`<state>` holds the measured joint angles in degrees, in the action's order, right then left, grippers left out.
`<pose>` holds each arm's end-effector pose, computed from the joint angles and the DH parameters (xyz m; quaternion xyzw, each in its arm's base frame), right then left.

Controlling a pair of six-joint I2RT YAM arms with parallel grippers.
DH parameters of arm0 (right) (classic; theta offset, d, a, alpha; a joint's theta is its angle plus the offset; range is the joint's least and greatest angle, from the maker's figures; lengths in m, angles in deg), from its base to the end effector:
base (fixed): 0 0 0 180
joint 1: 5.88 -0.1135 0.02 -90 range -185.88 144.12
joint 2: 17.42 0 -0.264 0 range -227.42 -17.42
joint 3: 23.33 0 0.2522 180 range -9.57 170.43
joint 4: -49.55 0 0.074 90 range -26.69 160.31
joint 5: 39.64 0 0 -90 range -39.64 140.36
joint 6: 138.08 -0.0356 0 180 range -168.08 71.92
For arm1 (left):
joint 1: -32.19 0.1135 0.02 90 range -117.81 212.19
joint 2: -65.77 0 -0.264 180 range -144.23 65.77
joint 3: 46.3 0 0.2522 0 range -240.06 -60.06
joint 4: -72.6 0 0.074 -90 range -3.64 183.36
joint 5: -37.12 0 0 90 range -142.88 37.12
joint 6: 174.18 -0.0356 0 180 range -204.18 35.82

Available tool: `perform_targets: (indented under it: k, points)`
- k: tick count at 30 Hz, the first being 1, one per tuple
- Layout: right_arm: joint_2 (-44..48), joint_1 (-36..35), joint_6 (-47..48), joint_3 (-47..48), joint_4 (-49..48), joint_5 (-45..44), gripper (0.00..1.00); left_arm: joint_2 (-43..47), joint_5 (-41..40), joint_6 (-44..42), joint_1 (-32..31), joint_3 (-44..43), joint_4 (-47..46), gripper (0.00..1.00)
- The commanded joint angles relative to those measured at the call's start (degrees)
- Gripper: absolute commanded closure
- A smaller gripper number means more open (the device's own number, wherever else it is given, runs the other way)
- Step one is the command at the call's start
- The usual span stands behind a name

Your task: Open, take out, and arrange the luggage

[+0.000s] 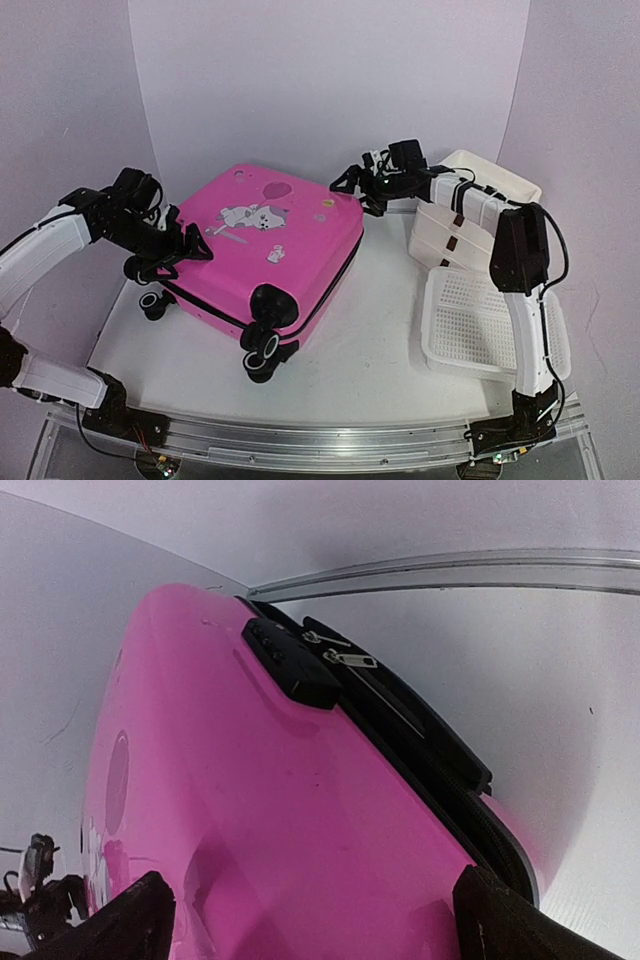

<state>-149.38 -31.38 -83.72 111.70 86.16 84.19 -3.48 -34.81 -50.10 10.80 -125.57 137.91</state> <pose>0.4741 0.2481 0.2661 -0.0626 0.8518 0.4509 0.2593 0.2159 -0.0964 0.3156 -0.0576 0.9420 -0.2698 0.1910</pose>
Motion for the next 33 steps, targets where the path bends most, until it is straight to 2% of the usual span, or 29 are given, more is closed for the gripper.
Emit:
perform_targets:
  k: [1, 6, 10, 14, 17, 19, 22, 26, 30, 32, 33]
  points:
    - [9.9, -5.2, -3.3, -11.8, -5.5, 15.1, 0.02, -8.4, -8.2, -10.6, 1.8, -9.9, -7.6, 0.02]
    - [19.2, -12.9, -3.7, -24.1, -7.6, 13.8, 0.02, -19.0, -8.0, -13.6, 2.2, -21.9, -6.5, 0.02]
    - [28.2, -20.8, -7.6, -35.3, -9.7, 4.1, 0.02, -30.5, -2.6, -16.1, 2.2, -32.4, -5.9, 0.03]
    - [35.6, -28.1, -9.3, -42.9, -10.5, -6.3, 0.02, -39.5, -3.6, -17.6, 2.3, -43.2, -2.0, 0.04]
    - [39.8, -29.1, -11.0, -45.9, -9.6, -7.0, 0.02, -42.0, -5.7, -19.0, 2.4, -47.6, 0.4, 0.04]
    - [43.7, -29.1, -8.2, -47.0, -5.6, -9.1, 0.02, -41.0, -8.3, -20.2, 2.4, -47.6, 1.5, 0.04]
    - [50.7, -29.1, -0.2, -47.6, 5.7, -19.7, 0.02, -37.4, -11.5, -22.7, 2.4, -46.0, 2.7, 0.02]
    - [56.8, -28.7, 6.7, -49.6, 12.1, -27.6, 0.02, -31.6, -12.5, -24.7, 2.5, -44.7, 7.2, 0.01]
    - [60.5, -27.9, 14.6, -52.9, 16.2, -36.3, 0.02, -22.1, -12.1, -24.6, 2.5, -40.1, 10.5, 0.00]
    - [60.6, -24.4, 16.4, -54.0, 16.3, -36.5, 0.02, -16.7, -8.8, -23.1, 2.5, -35.9, 10.7, 0.01]
    - [60.0, -21.6, 16.7, -54.0, 16.3, -33.5, 0.04, -14.0, -6.3, -22.0, 2.5, -33.4, 10.7, 0.01]
